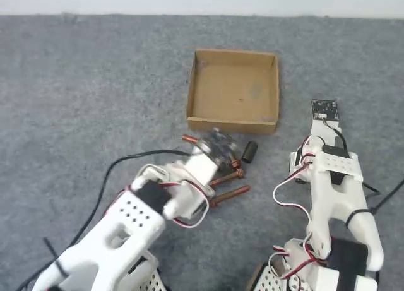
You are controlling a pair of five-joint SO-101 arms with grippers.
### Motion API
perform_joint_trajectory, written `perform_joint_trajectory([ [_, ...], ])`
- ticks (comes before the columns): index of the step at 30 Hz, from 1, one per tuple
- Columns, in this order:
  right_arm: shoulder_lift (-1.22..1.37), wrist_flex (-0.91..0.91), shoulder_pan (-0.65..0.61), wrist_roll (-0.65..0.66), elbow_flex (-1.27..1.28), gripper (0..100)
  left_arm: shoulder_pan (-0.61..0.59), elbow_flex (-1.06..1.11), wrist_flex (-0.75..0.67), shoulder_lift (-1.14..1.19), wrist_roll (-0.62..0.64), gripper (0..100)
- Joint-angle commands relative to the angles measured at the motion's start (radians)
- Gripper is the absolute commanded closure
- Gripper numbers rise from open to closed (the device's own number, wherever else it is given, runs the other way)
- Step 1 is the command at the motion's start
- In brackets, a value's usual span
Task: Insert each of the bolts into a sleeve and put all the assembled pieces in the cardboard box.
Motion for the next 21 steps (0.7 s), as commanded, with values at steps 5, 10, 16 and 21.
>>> perform_joint_trajectory([
  [5,-0.062,-0.022,0.015,0.017,-0.005,99.0,0.138,-0.033,-0.132,0.129,-0.025,80],
  [10,-0.062,-0.022,0.016,0.017,-0.005,99.0,0.184,0.004,-0.244,0.233,-0.026,80],
  [16,-0.062,-0.018,0.016,0.017,-0.005,99.0,0.127,-0.117,-0.201,0.399,-0.075,80],
  [21,-0.062,-0.016,0.016,0.017,-0.005,99.0,0.123,-0.213,-0.157,0.52,-0.075,83],
])
